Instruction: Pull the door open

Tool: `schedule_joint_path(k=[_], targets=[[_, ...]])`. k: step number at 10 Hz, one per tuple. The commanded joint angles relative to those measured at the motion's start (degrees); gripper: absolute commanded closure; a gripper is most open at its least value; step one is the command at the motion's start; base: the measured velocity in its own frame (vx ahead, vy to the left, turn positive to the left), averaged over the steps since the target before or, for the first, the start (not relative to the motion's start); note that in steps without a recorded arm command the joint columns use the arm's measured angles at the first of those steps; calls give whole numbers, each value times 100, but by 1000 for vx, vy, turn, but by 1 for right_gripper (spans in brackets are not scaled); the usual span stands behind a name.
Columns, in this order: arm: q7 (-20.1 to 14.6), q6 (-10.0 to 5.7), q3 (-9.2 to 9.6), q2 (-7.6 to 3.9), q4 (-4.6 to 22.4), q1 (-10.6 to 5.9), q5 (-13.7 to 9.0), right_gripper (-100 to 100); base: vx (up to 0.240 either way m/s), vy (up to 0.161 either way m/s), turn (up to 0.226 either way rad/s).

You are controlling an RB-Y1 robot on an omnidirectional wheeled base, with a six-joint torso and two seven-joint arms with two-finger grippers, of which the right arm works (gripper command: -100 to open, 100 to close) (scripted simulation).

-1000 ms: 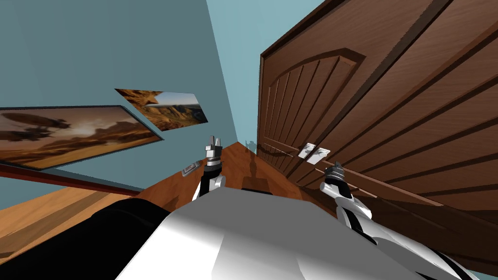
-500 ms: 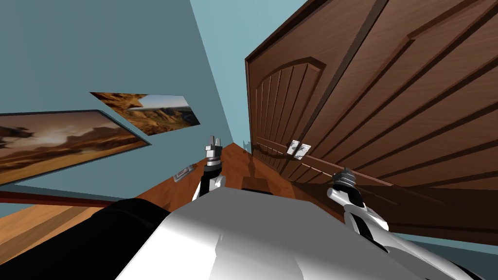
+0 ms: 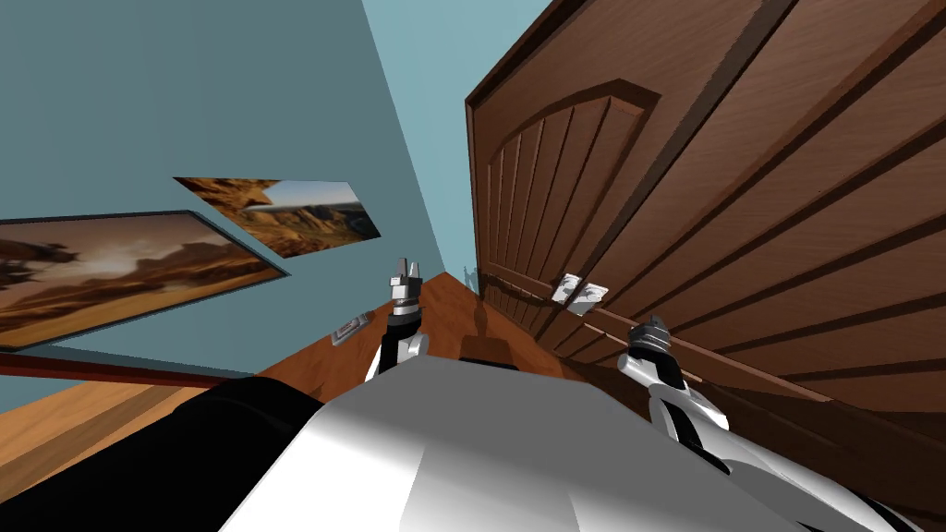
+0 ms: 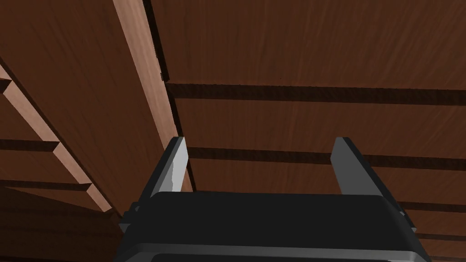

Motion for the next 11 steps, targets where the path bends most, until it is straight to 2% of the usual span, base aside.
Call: schedule_joint_path(k=[1, 3, 4, 5, 6, 11], targets=[[21, 51, 47, 71, -124, -99, 19, -100, 189, 74, 190], [21, 51, 47, 71, -140, -99, 19, -100, 103, 49, 53], [23, 42, 112, 134, -175, -217, 47, -100, 141, 98, 184], [17, 32, 87, 98, -119, -179, 36, -100, 86, 51, 56], [17, 32, 87, 98, -119, -179, 36, 100, -19, -11, -51], [17, 32, 87, 98, -119, -179, 36, 100, -13, -8, 8]])
